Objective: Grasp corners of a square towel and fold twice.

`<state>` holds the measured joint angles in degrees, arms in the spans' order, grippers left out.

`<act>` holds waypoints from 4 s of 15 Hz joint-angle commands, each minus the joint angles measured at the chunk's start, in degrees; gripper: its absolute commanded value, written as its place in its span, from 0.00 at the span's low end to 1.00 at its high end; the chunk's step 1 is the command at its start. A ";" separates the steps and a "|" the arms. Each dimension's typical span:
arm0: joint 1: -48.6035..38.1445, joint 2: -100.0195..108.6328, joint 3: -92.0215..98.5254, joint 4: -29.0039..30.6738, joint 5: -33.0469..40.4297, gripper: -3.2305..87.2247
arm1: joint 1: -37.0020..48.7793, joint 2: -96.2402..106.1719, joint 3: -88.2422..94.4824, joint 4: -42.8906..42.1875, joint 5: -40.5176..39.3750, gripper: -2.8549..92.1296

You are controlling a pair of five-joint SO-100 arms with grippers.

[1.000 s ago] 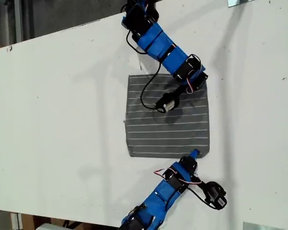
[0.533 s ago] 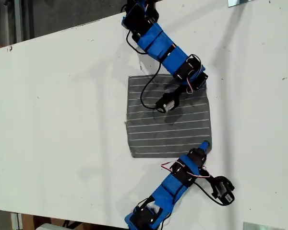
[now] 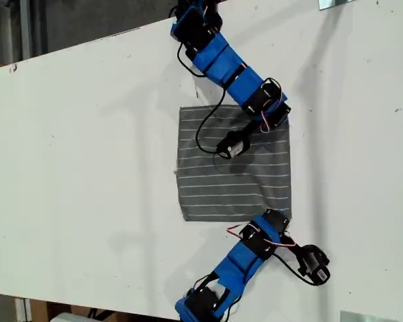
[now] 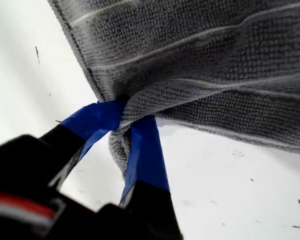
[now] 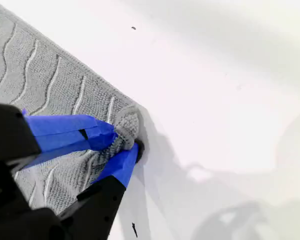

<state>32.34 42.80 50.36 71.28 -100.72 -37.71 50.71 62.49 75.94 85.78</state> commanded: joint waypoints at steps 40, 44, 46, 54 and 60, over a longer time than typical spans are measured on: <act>-31.11 52.73 62.75 -7.65 18.54 0.03 | 33.40 41.31 43.59 9.67 -10.72 0.03; -34.01 50.54 61.52 -8.09 20.92 0.03 | 37.71 41.66 48.34 5.01 -13.54 0.03; -36.65 50.45 62.05 -8.09 22.50 0.03 | 40.96 41.13 48.43 3.78 -16.35 0.03; -34.72 53.35 61.79 -5.89 21.97 0.38 | 45.62 43.77 49.83 6.50 -18.81 0.43; -35.33 75.32 74.79 -2.02 19.25 0.35 | 56.69 40.87 60.91 -4.22 -26.81 0.46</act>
<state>-3.25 110.83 122.34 69.43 -80.42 16.70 91.58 121.90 74.97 60.47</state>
